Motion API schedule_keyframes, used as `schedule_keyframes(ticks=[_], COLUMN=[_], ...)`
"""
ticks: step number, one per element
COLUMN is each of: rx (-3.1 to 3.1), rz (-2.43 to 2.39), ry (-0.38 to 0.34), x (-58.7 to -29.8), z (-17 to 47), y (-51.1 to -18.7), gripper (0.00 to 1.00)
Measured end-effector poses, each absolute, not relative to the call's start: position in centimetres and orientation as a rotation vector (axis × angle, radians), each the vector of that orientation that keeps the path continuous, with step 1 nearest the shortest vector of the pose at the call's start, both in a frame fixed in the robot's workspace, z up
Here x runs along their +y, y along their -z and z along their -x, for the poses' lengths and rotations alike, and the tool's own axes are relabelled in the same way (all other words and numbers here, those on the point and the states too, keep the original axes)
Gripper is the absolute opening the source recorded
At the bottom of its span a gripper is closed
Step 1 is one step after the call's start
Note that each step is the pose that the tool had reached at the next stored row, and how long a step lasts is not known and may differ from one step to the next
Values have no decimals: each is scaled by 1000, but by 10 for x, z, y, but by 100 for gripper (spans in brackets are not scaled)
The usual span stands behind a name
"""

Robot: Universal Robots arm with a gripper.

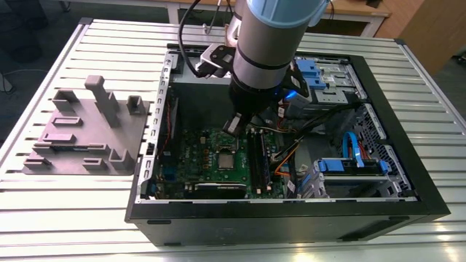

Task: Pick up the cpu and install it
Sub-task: 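Close the cpu cover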

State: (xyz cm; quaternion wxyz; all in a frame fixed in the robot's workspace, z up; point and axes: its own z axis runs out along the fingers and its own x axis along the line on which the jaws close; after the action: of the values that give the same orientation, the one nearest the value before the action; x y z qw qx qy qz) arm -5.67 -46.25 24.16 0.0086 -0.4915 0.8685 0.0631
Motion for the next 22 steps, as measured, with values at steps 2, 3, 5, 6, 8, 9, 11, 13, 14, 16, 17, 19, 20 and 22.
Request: schedule_keyframes(ticks=[2, 3, 5, 6, 8, 9, 11, 13, 14, 16, 17, 19, 20, 22], rx=[2714, 2714, 2714, 2714, 2714, 2714, 2714, 2714, 2714, 2714, 2714, 2714, 2714, 2714], rz=[1536, 1536, 1536, 1536, 1536, 1536, 1536, 1536, 1536, 1536, 1536, 1536, 1536, 1536], ry=[-197, -197, -197, -197, -197, -197, -197, -197, -197, -197, -197, -197, -197, -197], x=[-464, -464, -465, -466, -467, -468, -469, -470, -470, -471, -472, -472, -473, -473], z=[57, 57, 57, 57, 57, 57, 57, 57, 57, 57, 57, 57, 57, 57], y=[-242, -242, -242, -242, -242, -242, -242, -242, -242, -242, -242, -242, -242, -242], gripper=[10, 10, 10, 10, 10, 10, 10, 10, 10, 10, 10, 10, 10, 10])
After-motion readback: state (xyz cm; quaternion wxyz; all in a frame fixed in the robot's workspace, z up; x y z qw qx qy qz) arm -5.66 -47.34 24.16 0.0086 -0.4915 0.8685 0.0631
